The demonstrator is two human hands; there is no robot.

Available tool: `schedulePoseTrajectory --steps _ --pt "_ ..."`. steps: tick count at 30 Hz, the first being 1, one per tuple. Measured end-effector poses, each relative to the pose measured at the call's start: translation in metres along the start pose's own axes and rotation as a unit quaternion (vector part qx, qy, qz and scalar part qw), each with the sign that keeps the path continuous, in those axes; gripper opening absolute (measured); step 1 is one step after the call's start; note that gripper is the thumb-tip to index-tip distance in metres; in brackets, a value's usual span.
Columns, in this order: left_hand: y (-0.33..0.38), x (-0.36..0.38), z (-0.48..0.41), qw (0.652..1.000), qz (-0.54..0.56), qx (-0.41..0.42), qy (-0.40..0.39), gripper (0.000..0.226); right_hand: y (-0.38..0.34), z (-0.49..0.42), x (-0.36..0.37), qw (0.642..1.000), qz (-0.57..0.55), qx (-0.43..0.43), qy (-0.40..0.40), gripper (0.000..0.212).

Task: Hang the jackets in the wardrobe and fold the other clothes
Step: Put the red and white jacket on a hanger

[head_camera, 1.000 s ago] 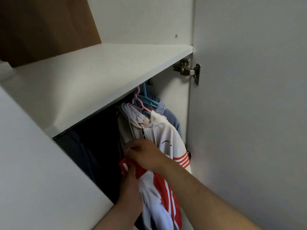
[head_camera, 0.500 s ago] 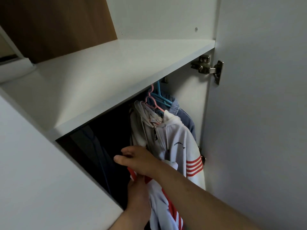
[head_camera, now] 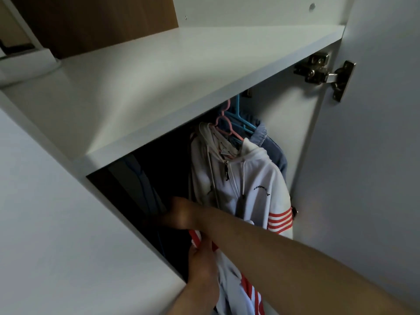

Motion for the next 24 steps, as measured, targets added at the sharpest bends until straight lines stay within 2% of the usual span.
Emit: schedulePoseTrajectory --steps 2,4,6,7,8,10,11,15,20,24 --pt "-0.002 0.001 -0.001 1.000 -0.021 -0.007 -0.004 0.031 -0.005 -0.002 -0.008 0.999 -0.049 0.008 0.021 0.036" --pt "-0.005 -0.004 -0.001 0.999 -0.038 -0.005 0.007 0.029 -0.012 -0.006 -0.012 0.995 -0.102 -0.020 -0.010 0.021" --pt "-0.007 -0.004 0.002 1.000 -0.028 -0.013 -0.002 0.028 0.000 0.000 -0.022 0.992 -0.119 0.041 0.026 0.030" --pt "-0.007 -0.003 0.003 0.999 -0.028 -0.021 -0.002 0.028 0.004 -0.004 -0.030 0.995 -0.087 0.025 0.050 0.032" --pt "-0.007 -0.003 0.003 0.999 -0.035 -0.024 -0.004 0.028 0.005 -0.005 -0.032 0.998 -0.042 0.019 0.038 0.030" --pt "-0.005 -0.003 0.004 0.999 -0.037 -0.026 -0.005 0.028 0.009 -0.004 -0.038 0.999 -0.027 0.000 0.023 0.023" --pt "-0.003 -0.003 0.005 0.999 -0.042 -0.023 -0.003 0.027 0.009 -0.003 -0.041 0.999 -0.048 -0.006 0.024 0.019" --pt "-0.002 -0.001 0.010 0.999 -0.043 -0.024 -0.001 0.037 0.020 0.004 -0.044 0.988 -0.150 0.016 0.024 0.032" --pt "0.004 0.001 0.013 0.999 -0.049 -0.008 0.004 0.043 0.014 0.009 -0.049 0.979 -0.202 0.008 -0.003 0.030" --pt "0.007 0.008 0.019 0.994 -0.083 0.035 -0.062 0.019 0.008 0.013 -0.069 0.968 -0.250 -0.022 0.028 0.027"
Point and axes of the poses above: each hand's wrist, its own z-axis away from the middle knuckle, its own x-axis out of the palm, y = z × x, the point moved 9 cm from there along -z, towards the middle knuckle, and after that the axes turned 7 degrees about -x, right-handed, at the moved point
